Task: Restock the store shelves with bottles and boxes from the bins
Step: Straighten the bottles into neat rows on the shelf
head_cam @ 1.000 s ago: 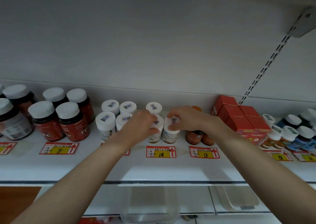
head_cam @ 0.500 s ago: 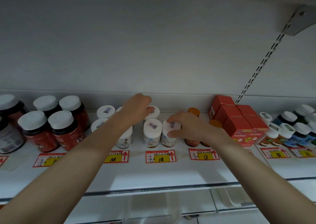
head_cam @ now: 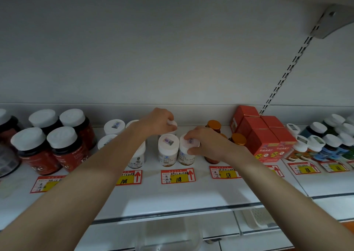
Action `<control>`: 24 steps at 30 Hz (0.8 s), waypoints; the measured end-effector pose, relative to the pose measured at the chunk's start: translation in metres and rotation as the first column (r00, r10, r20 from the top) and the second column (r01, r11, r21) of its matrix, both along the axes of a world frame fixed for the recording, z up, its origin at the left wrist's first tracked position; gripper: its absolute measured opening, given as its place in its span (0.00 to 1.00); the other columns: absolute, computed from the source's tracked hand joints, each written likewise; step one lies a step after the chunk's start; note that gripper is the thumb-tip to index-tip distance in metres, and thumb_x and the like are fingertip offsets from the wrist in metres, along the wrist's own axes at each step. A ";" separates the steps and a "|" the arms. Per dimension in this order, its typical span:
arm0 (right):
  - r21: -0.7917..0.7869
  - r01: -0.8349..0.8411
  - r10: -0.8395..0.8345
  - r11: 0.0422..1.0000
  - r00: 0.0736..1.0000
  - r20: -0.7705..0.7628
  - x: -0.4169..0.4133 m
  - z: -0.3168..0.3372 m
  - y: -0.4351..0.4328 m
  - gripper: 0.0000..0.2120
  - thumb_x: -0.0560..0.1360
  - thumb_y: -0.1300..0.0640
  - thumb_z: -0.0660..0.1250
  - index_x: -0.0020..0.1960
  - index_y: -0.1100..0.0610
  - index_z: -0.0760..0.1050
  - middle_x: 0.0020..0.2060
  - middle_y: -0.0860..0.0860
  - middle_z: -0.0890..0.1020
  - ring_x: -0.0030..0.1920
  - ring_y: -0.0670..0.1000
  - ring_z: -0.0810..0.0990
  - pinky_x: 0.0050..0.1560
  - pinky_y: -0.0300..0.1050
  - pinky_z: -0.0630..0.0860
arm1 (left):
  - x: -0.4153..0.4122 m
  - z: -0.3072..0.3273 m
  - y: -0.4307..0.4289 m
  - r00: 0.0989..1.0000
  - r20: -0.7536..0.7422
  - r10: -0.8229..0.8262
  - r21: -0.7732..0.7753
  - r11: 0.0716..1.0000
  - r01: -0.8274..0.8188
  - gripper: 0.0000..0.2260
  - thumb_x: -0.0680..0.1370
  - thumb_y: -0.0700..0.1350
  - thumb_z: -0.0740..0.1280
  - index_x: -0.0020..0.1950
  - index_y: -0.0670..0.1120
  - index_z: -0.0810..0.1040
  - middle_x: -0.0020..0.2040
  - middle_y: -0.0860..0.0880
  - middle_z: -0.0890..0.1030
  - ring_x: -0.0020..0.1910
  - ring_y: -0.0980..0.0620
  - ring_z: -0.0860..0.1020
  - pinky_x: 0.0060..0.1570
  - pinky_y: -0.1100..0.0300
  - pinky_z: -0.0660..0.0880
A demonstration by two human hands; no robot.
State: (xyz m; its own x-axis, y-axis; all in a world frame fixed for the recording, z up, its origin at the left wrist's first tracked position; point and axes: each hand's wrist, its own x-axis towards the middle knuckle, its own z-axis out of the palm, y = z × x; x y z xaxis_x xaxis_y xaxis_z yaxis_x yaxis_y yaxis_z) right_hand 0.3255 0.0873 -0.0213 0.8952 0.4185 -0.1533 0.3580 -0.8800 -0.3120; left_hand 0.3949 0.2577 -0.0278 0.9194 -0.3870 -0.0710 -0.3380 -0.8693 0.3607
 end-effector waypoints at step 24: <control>0.145 -0.005 -0.023 0.989 0.981 0.195 -0.025 0.005 -0.007 0.14 0.75 0.57 0.66 0.60 0.59 0.76 0.60 0.52 0.78 0.61 0.50 0.74 0.55 0.31 0.63 | -0.006 0.002 -0.010 0.957 0.286 0.043 -0.215 0.976 0.020 0.16 0.79 0.47 0.62 0.56 0.36 0.78 0.55 0.37 0.79 0.55 0.41 0.76 0.56 0.50 0.70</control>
State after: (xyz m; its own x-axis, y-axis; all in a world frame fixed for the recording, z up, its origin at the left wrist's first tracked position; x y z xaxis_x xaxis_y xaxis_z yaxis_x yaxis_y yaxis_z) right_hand 0.3004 0.0801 -0.0158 0.9056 0.4152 0.0862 0.4168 -0.8343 -0.3608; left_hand 0.3887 0.2480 -0.0260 0.8927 -0.3530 0.2802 -0.4453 -0.7869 0.4272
